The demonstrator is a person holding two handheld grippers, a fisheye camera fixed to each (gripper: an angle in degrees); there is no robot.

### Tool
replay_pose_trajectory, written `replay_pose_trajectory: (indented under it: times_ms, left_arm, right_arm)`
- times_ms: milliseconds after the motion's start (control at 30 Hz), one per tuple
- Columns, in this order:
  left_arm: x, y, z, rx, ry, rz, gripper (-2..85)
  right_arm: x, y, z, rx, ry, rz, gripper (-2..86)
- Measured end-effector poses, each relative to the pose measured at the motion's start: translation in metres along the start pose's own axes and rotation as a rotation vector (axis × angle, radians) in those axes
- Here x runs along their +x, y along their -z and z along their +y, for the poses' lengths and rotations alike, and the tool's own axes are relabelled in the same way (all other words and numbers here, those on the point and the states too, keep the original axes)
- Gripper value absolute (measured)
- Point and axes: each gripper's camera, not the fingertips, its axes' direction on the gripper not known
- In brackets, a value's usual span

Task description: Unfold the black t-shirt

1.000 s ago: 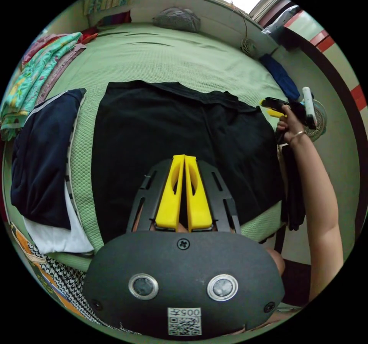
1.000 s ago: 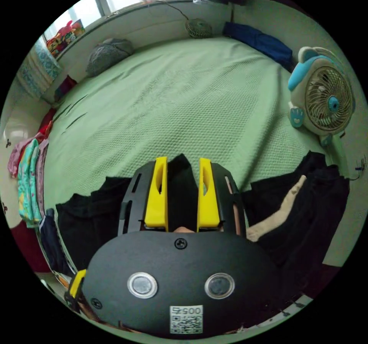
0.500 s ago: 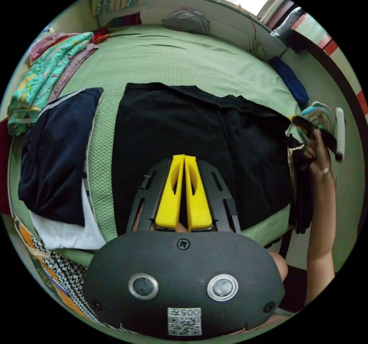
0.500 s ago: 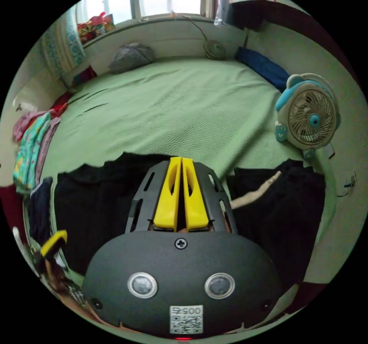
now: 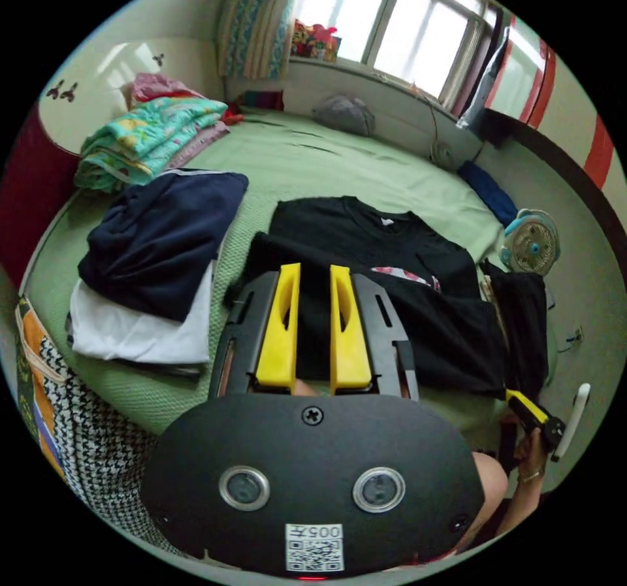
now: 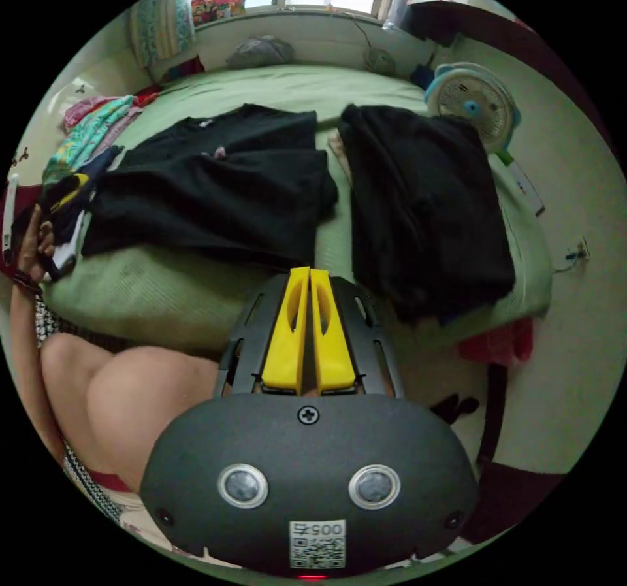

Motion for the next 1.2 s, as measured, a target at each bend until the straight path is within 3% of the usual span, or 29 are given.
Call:
replay_pose_trajectory:
  times_ms: [267, 767, 933, 1200]
  left_arm:
    - [-0.039, 0.031, 0.059, -0.211, -0.046, -0.045, 7.4]
    - [-0.049, 0.076, 0.126, -0.244, -0.229, -0.042, 11.9]
    - [-0.05, 0.063, 0.14, -0.429, -0.216, -0.036, 11.8]
    - [-0.03, 0.12, 0.179, -0.312, -0.339, -0.182, 6.3]
  right_arm:
    - [0.019, -0.002, 0.043, -0.029, -0.074, -0.019, -1.5]
    - [0.021, 0.007, 0.112, -0.041, -0.065, -0.006, -1.5]
    - [0.021, 0.014, 0.133, -0.042, -0.071, -0.001, -1.5]
    - [0.016, 0.031, 0.168, -0.036, -0.036, 0.039, -1.5]
